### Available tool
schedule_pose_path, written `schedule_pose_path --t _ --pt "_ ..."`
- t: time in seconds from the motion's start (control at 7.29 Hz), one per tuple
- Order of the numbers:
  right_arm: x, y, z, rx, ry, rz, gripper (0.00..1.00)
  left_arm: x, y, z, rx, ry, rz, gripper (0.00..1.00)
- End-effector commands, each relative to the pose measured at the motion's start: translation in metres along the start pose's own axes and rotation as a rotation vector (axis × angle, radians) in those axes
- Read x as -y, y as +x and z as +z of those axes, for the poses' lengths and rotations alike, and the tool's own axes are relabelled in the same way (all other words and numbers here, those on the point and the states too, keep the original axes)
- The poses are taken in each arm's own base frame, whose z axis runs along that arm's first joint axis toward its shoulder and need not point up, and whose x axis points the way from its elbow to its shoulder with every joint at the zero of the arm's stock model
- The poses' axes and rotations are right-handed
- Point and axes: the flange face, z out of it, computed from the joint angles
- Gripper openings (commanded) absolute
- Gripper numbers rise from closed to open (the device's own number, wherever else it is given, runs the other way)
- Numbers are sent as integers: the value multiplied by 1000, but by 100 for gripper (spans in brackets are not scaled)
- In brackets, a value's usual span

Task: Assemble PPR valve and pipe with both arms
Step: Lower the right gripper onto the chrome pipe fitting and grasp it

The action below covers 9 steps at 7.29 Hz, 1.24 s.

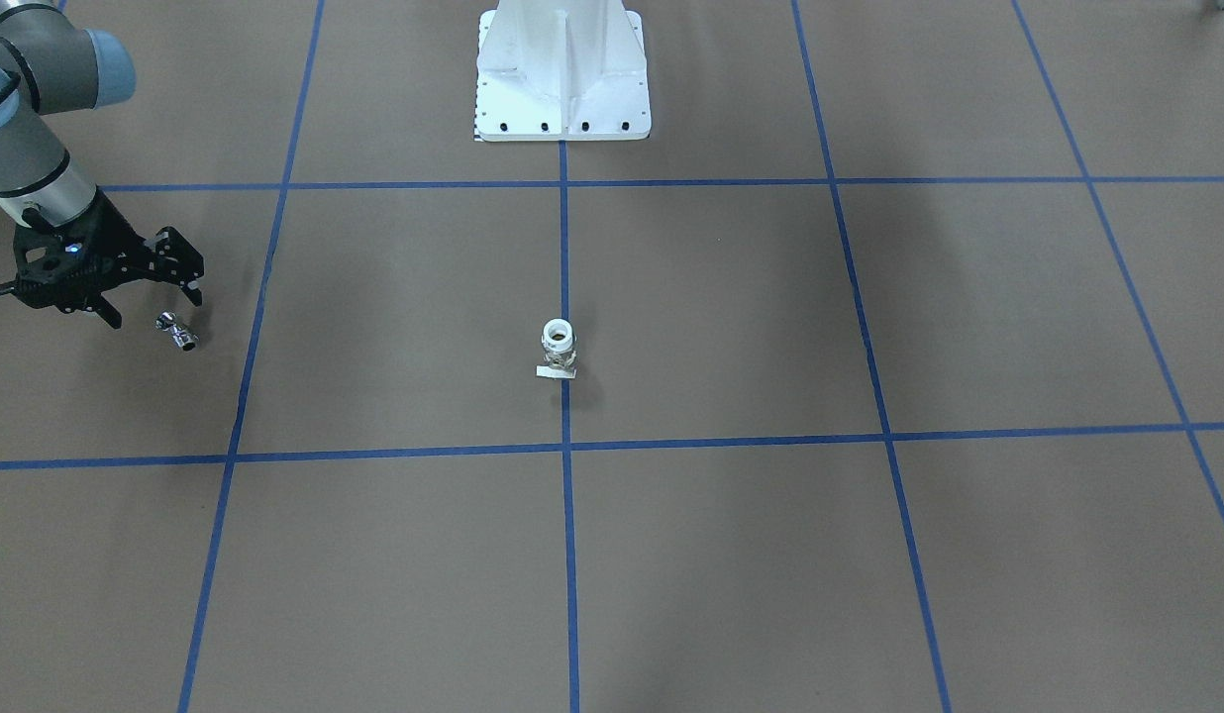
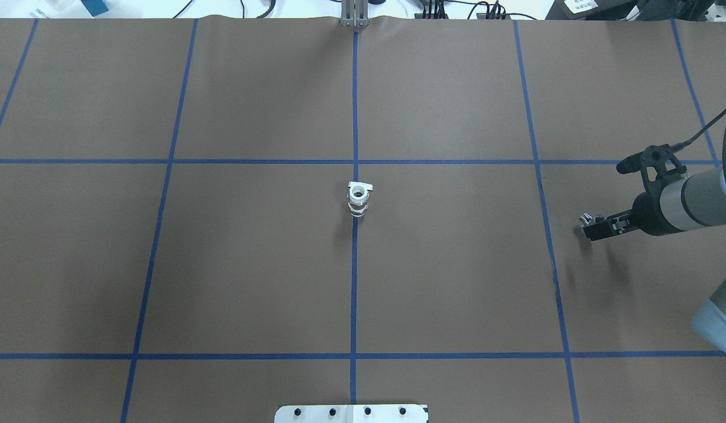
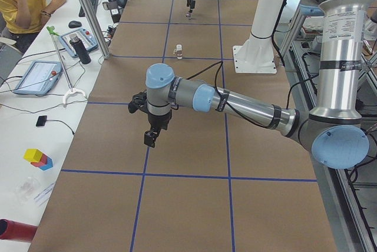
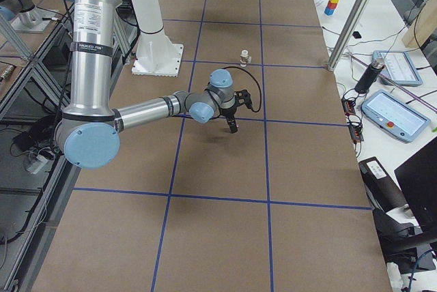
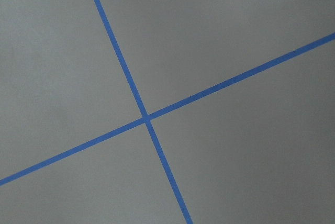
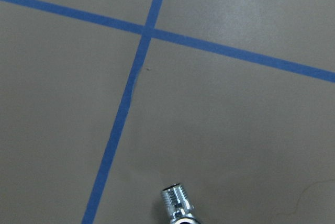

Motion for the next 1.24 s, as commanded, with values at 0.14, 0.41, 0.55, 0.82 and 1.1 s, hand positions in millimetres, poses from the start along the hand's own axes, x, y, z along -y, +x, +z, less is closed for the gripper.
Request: schedule_pose_path --t 0.14,0.41,0.55,0.82,1.1 --pt "1 -2 16 -3 -12 -22 89 -1 -1 0 -1 1 1 100" --pt "14 -7 25 0 -8 -23 75 0 0 0 0 2 0 100" --pt "12 -4 25 -2 -11 -20 67 0 0 1 -1 0 1 100" --pt "8 1 24 -8 -14 -16 64 1 0 1 -1 0 -1 100" --pt "9 1 23 -8 -13 -14 58 0 -1 2 -1 -2 -2 100"
